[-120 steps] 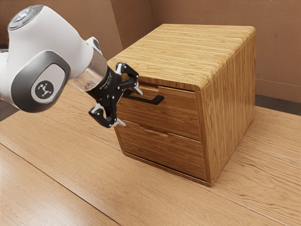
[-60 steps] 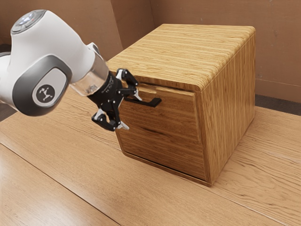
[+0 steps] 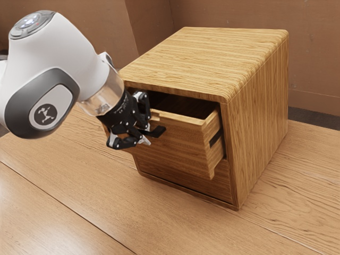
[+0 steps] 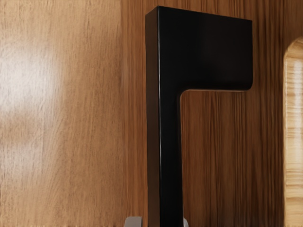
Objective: Pull the drawer handle with one arm to open the drawer
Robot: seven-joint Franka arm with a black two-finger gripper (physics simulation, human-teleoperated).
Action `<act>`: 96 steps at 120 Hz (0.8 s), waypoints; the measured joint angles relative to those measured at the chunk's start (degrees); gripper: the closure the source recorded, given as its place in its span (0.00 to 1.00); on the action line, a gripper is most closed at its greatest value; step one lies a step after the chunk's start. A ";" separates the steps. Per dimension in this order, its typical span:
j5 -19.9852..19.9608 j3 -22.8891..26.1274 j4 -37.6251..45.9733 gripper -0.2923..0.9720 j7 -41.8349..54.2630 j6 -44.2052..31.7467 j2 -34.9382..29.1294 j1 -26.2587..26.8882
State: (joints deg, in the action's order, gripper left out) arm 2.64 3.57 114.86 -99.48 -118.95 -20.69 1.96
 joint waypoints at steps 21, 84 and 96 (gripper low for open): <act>0.13 -0.39 2.96 0.85 -0.56 0.43 -4.00 0.10; 0.13 -0.87 8.72 0.84 -1.41 1.68 -12.04 -0.86; 0.10 -0.55 9.88 0.84 -1.50 1.97 -13.56 -0.87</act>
State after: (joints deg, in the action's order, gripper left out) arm 2.75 3.02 124.75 -100.98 -116.98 -34.26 1.09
